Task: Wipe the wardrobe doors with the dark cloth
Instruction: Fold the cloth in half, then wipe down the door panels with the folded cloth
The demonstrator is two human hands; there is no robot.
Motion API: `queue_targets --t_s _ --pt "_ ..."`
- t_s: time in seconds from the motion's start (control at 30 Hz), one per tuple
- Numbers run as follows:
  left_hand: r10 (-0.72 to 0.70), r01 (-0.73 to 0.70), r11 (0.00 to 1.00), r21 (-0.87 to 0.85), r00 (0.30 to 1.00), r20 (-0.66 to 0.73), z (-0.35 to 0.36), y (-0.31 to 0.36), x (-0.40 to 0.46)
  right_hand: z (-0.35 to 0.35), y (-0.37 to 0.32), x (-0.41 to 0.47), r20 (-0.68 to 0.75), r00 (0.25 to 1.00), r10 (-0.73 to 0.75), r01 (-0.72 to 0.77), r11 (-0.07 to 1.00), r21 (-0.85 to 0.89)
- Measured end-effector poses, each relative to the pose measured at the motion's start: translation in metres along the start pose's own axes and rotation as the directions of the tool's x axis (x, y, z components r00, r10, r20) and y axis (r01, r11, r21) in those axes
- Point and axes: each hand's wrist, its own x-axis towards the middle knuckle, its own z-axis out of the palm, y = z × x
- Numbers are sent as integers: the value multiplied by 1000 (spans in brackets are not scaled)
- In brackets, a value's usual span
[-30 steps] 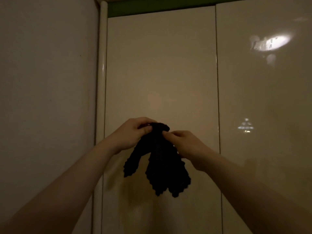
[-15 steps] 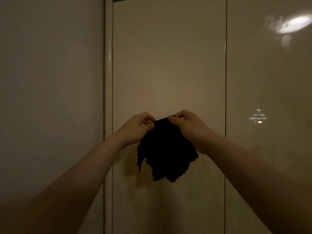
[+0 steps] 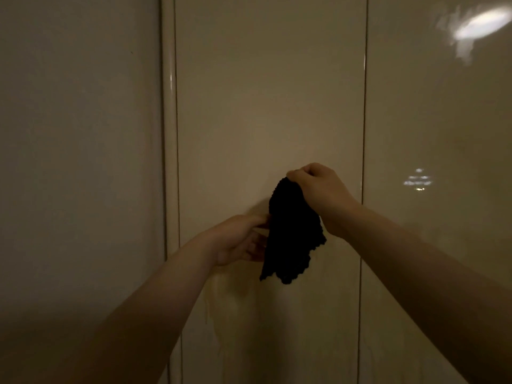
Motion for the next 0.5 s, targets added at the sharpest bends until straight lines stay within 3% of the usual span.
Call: queue_targets --t_s 0.13,0.3,0.5 --pt "58 -57 966 -254 998 -2 8 0 7 -15 1 -1 -26 999 -20 20 999 -26" --pt "196 -234 910 -343 970 -143 13 7 12 -34 4 -1 -21 999 -28 27 1000 -4" --pt "322 -467 763 -448 874 -364 12 31 12 -45 23 3 -68 992 -111 106 992 -71"
